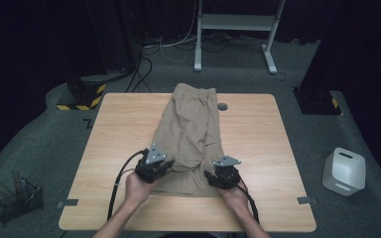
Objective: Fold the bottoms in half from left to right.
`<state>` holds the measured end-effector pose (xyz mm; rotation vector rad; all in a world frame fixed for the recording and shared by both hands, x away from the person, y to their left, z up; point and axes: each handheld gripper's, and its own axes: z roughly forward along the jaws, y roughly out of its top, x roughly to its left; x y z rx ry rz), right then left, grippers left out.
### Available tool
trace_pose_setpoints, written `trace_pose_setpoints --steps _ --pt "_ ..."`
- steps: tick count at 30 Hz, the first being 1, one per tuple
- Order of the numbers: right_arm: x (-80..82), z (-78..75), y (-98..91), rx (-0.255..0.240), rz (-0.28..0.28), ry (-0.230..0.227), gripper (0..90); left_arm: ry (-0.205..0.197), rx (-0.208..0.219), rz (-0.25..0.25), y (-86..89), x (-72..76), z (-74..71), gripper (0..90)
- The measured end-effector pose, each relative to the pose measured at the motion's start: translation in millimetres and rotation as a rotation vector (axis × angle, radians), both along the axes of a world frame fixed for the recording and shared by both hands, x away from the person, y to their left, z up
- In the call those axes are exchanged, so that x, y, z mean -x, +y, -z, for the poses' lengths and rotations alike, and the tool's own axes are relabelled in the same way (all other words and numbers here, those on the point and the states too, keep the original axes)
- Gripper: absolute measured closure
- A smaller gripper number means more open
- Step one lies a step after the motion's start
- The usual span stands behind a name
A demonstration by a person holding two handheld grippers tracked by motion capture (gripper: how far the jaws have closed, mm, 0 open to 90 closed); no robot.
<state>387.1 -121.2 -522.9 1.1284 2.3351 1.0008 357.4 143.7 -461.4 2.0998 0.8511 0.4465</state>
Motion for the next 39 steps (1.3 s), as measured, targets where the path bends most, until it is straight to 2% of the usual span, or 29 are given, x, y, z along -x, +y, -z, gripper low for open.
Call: trace_pose_setpoints --steps 1,2,5,8,9,11,13,15,16,17,19,20,23,24,25,26,28,29,31,32,33,35,37,38,39 --pt "0.0 0.0 0.0 0.000 0.000 0.000 45.7 0.000 0.000 0.000 0.0 0.0 0.0 87.5" --pt "4.3 -1.7 -3.9 0.001 0.006 0.013 45.7 0.023 -0.016 0.018 -6.7 3.4 11.8 87.5" --pt "9.7 -4.6 -15.6 -0.020 0.035 -0.001 46.6 0.071 -0.039 0.006 -12.1 -2.0 32.9 87.5" --pt "9.3 -5.1 -26.1 -0.010 0.051 0.008 46.6 0.085 -0.077 -0.018 -16.1 -8.4 46.2 87.6" --pt "8.8 -3.9 -28.2 -0.006 0.059 0.023 46.6 0.083 -0.082 -0.025 -16.6 -10.4 48.2 87.6" --pt "9.0 -1.7 -30.0 -0.001 0.057 0.013 47.6 0.082 -0.084 -0.035 -17.1 -12.6 49.5 87.7" --pt "9.0 -1.0 -27.3 0.006 0.056 0.000 47.7 0.072 -0.111 -0.060 -16.4 -21.7 53.2 87.7" --pt "6.9 0.1 -23.8 -0.001 0.052 -0.006 47.6 0.038 -0.144 -0.066 -15.3 -30.4 54.1 87.8" --pt "6.9 0.1 -23.8 -0.001 0.052 -0.006 47.6 0.038 -0.144 -0.066 -15.3 -30.4 54.1 87.8" --pt "2.0 0.8 -19.4 -0.007 0.047 -0.009 47.6 0.009 -0.194 -0.079 -14.7 -41.1 53.5 87.8" --pt "-1.4 0.9 -16.8 -0.006 0.045 -0.010 47.5 0.016 -0.189 -0.092 -13.3 -46.9 53.3 87.8" --pt "-7.8 0.8 -11.2 -0.007 0.045 -0.007 47.2 0.034 -0.178 -0.116 -10.3 -56.2 52.6 87.8" --pt "-14.4 0.9 -6.2 -0.010 0.055 -0.008 47.1 0.061 -0.133 -0.142 -6.2 -57.9 52.3 87.8" --pt "-14.4 0.9 -6.2 -0.010 0.055 -0.008 47.1 0.061 -0.133 -0.142 -6.2 -57.9 52.3 87.8" --pt "-15.6 0.8 -4.9 -0.008 0.061 -0.007 47.0 0.061 -0.119 -0.138 -6.3 -55.0 49.9 87.8" --pt "-15.6 0.8 -4.9 -0.008 0.061 -0.007 47.0 0.046 -0.060 -0.102 -11.3 -43.2 39.2 87.8" --pt "-15.6 0.8 -5.0 -0.008 0.060 -0.007 46.6 0.016 0.005 -0.037 -21.4 -27.5 22.8 87.8" --pt "-15.7 0.8 -4.9 -0.007 0.058 -0.007 45.9 0.018 0.037 0.003 -28.5 -20.9 16.8 87.8" --pt "-15.9 0.9 -4.7 -0.011 0.056 -0.005 44.6 -0.004 -0.007 0.071 -46.0 -11.3 13.7 87.8" --pt "-15.9 0.9 -4.7 -0.011 0.056 -0.005 44.6 -0.004 -0.007 0.071 -46.0 -11.3 13.7 87.8" --pt "-15.9 0.8 -4.9 -0.014 0.056 -0.004 44.3 0.021 -0.042 0.103 -58.9 -9.4 22.1 87.7" --pt "-15.7 0.7 -6.7 -0.025 0.058 0.004 44.3 0.038 -0.086 0.102 -64.7 -10.3 32.6 87.2" --pt "-15.3 0.6 -8.1 -0.029 0.060 0.006 44.2 0.054 -0.090 0.100 -65.2 -10.8 36.1 86.4" --pt "-14.7 0.6 -10.0 -0.032 0.064 0.007 43.6 0.060 -0.088 0.093 -64.1 -10.4 37.4 84.0" --pt "-13.3 0.4 -15.1 -0.039 0.074 0.011 43.6 0.056 -0.076 0.085 -59.7 -7.3 34.1 73.6"
